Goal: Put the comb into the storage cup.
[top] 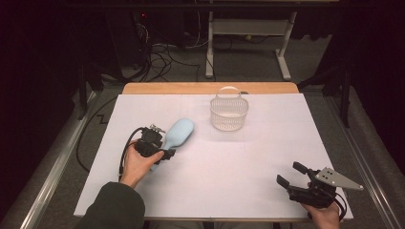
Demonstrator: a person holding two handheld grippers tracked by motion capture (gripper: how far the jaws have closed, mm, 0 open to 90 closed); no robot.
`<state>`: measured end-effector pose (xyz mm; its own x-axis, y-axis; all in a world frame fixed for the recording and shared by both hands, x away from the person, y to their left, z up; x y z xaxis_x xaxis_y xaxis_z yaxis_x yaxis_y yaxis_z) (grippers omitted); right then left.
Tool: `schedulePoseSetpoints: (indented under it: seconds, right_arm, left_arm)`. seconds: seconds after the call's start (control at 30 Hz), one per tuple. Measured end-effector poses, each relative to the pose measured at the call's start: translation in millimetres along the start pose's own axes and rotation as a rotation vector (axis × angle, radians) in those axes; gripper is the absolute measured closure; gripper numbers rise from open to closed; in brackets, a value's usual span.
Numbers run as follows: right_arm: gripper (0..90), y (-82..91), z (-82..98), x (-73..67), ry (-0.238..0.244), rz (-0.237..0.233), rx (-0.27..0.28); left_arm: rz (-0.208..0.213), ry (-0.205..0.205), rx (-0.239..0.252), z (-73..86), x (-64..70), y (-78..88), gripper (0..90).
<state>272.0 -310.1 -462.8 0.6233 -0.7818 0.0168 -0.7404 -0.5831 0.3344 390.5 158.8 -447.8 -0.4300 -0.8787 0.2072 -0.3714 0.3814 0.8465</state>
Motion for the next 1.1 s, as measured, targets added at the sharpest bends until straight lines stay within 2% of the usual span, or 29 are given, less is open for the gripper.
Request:
schedulePoseSetpoints:
  seconds: [0.3,0.57,0.77,0.9,1.0,1.1]
  right_arm:
    - [17.2,-0.1,0.0,0.0,0.001,0.000,0.001]
    - [17.2,0.3,0.1,0.2,0.001,0.002,0.003]
    - [17.2,0.8,0.3,0.4,0.000,0.001,0.003]
    - [17.2,0.5,0.3,0.4,0.000,0.000,0.004]
    - [17.2,0.6,0.2,0.3,-0.001,0.000,0.003]
    - [17.2,1.0,0.1,0.7,-0.011,-0.002,0.007]
  left_arm:
    - [-0.017,0.012,-0.015,-4.0,-3.4,-12.4,36.8]
    - [-0.043,-0.013,-0.037,-14.3,1.0,-16.8,37.1]
    - [-0.042,-0.003,-0.053,-14.5,-2.3,-22.9,37.7]
    - [-0.052,-0.005,-0.057,-15.0,-2.0,-25.1,39.7]
    - [-0.076,-0.008,-0.069,-14.4,-2.9,-27.9,39.7]
    - [-0.069,-0.003,-0.085,-14.2,-3.7,-30.8,39.9]
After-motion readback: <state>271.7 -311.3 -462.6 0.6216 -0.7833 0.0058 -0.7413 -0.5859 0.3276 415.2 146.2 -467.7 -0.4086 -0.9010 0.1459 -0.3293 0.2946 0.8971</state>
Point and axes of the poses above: each handheld gripper's, and its own axes: y roughly backward along the jaws, z roughly out of its underside, x roughly to its right, the point moved 2 cm from there along -y, roughly forward along the jaws, and after that the axes turned 9 degrees about y, right-handed, at the moved point
